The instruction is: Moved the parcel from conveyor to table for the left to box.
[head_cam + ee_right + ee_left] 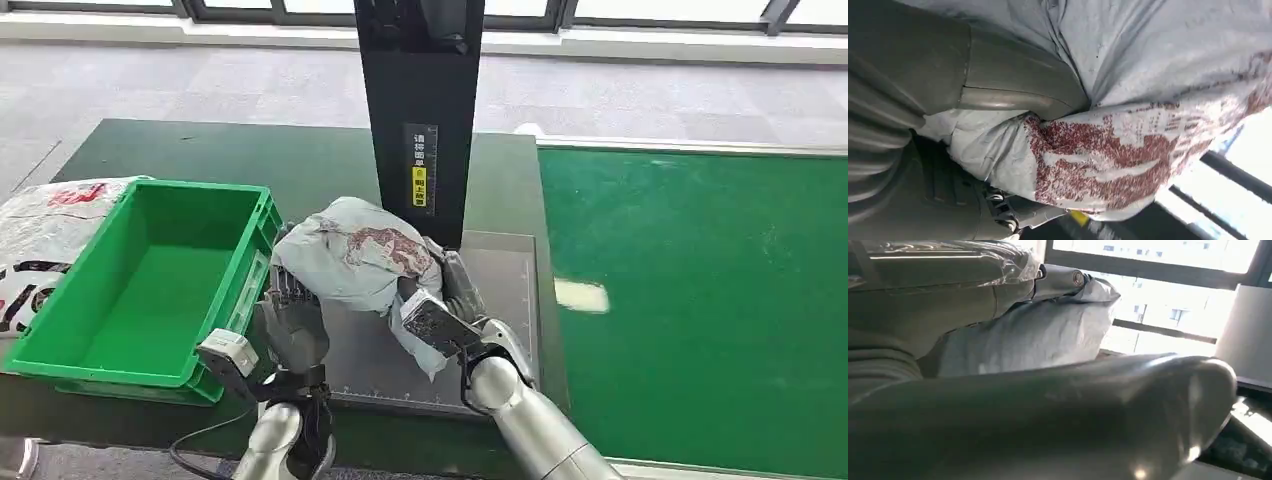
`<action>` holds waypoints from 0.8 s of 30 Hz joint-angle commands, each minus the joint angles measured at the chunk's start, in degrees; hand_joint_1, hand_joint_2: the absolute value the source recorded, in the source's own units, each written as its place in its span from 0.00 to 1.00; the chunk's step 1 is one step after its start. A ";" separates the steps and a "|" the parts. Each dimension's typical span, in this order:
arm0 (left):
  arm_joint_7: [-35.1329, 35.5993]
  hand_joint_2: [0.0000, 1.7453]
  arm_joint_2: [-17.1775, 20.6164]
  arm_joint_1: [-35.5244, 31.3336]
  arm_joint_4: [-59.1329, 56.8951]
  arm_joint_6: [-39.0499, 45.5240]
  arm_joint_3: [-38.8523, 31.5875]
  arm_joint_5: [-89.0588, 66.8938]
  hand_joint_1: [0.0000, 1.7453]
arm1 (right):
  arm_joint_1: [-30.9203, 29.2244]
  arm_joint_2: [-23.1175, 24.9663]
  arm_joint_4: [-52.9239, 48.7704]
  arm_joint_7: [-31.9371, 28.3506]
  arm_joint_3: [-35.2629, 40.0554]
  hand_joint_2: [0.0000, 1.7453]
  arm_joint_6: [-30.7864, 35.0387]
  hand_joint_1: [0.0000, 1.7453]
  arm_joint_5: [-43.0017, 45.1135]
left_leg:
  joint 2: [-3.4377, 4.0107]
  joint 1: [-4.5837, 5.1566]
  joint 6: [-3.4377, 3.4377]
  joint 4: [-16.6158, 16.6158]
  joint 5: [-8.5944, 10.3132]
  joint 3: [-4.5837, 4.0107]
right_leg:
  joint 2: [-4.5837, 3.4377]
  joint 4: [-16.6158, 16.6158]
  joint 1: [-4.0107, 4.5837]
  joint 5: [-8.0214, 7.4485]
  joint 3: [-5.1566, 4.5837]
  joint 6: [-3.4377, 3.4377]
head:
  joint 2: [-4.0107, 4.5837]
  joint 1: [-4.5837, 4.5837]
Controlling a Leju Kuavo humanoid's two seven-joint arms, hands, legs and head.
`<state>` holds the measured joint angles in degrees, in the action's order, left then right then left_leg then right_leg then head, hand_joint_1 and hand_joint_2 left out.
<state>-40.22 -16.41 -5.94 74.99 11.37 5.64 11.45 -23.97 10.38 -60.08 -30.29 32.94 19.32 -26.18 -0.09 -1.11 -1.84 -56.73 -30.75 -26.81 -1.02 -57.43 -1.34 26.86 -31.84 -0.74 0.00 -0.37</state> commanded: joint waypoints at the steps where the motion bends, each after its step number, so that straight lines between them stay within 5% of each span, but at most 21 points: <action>1: 0.22 0.00 -3.24 -6.60 -5.67 -0.53 -0.15 0.20 0.00 | -6.35 0.26 16.84 0.30 6.09 1.00 -2.33 1.00 3.83 | -0.24 -0.01 0.15 0.04 0.17 -0.21 | 0.36 0.14 0.05 -0.13 -0.05 0.09 | 0.00 0.00; 3: 0.22 0.00 -3.14 -5.88 -5.04 -0.63 -0.47 -0.15 0.00 | -7.16 0.16 18.90 1.35 6.03 1.00 -0.23 1.00 2.86 | -0.14 -0.01 0.13 0.04 0.14 -0.16 | 0.25 0.15 0.05 -0.14 -0.04 0.09 | 0.00 0.00; 4: 0.22 0.00 -3.00 -5.36 -4.63 -0.57 -0.50 -0.58 0.00 | -7.36 -0.20 19.10 2.79 6.20 1.00 1.82 0.07 1.29 | -0.09 0.00 0.09 -0.03 0.06 -0.10 | 0.16 0.05 0.02 -0.06 -0.03 0.05 | 0.00 0.00; 5: 0.22 0.00 -2.92 -5.04 -4.44 -0.29 -0.50 -1.02 0.00 | -7.09 -0.90 18.42 4.44 6.47 1.00 4.58 0.01 -1.01 | -0.10 0.00 0.13 0.03 0.12 -0.15 | 0.20 0.12 0.03 -0.14 -0.06 0.08 | 0.00 0.00; 9: 0.22 0.00 -2.91 -4.97 -4.31 -0.20 -0.49 -1.09 0.00 | -6.99 -1.12 18.17 5.35 6.72 1.00 5.85 0.00 -2.32 | -0.17 0.01 0.11 -0.02 0.07 -0.13 | 0.25 0.06 0.02 -0.07 -0.04 0.04 | 0.00 0.00; 14: 0.22 0.00 -2.78 -4.46 -3.11 1.07 -0.46 -2.14 0.00 | 0.08 -4.79 8.93 18.45 5.05 1.00 17.23 0.00 -21.66 | -0.33 -0.02 0.17 0.09 0.15 -0.16 | 0.43 0.24 0.06 -0.13 0.02 0.05 | 0.00 0.00; 21: 0.22 0.00 -2.78 -4.46 -3.11 1.07 -0.46 -2.14 0.00 | 0.08 -4.79 8.93 18.45 5.05 1.00 17.23 0.00 -21.66 | -0.19 0.00 0.14 -0.01 0.08 -0.21 | 0.28 0.13 0.03 -0.09 -0.09 0.04 | 0.00 0.00; 24: 0.22 0.00 -2.69 -4.30 -3.01 1.68 -0.01 -2.70 0.00 | 3.96 -5.61 2.66 22.03 3.26 1.00 19.57 0.00 -28.55 | -0.29 0.00 0.11 -0.03 0.08 -0.20 | 0.37 0.10 0.03 -0.05 -0.07 0.04 | 0.00 0.00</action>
<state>-40.19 -16.68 -7.87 73.72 12.04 5.64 9.20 -23.50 8.48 -50.64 -11.96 36.04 36.44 -47.85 -0.10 -1.10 -1.84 -56.77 -30.76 -26.88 -1.02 -57.40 -1.35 26.82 -31.91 -0.78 0.00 -0.37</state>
